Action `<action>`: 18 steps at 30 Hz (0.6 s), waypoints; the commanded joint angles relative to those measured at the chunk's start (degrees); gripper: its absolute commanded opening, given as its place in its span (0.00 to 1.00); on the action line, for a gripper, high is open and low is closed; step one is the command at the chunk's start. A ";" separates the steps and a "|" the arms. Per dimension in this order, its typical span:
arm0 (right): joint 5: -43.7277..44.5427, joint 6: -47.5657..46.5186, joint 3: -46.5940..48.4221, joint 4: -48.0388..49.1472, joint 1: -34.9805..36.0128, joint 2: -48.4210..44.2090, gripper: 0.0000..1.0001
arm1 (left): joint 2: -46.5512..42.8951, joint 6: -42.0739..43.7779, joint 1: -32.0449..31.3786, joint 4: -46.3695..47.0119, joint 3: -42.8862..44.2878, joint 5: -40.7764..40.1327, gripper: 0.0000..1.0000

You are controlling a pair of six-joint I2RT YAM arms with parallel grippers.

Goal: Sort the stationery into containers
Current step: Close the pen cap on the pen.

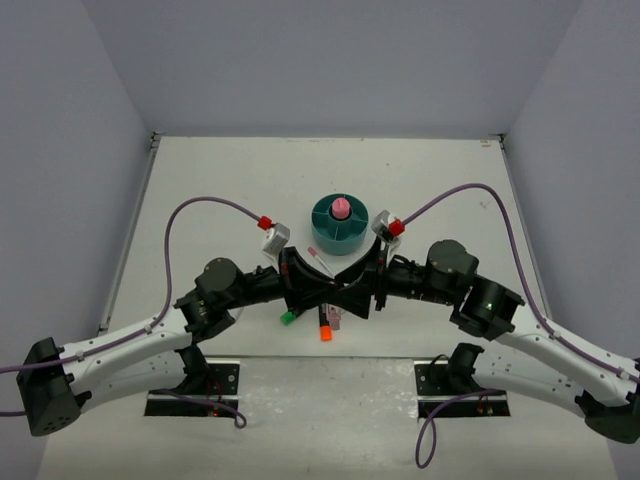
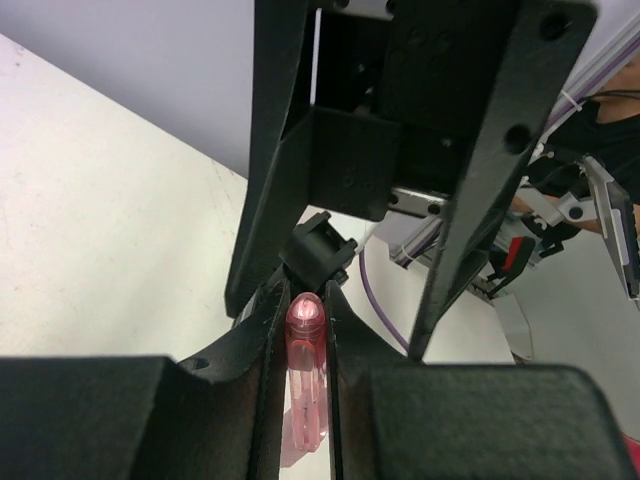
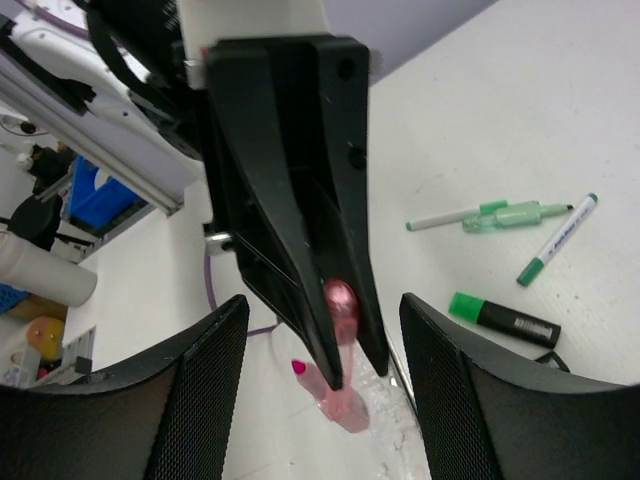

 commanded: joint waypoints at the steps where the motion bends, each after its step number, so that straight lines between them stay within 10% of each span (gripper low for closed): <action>1: 5.55 0.30 -4.15 0.19 -0.13 -4.98 0.69 | -1.48 1.85 -0.06 -1.75 2.69 -2.94 0.00; 18: -13.63 -2.04 -16.01 12.39 -0.03 -5.62 0.54 | -3.77 -0.31 -0.06 -4.49 7.71 -3.68 0.00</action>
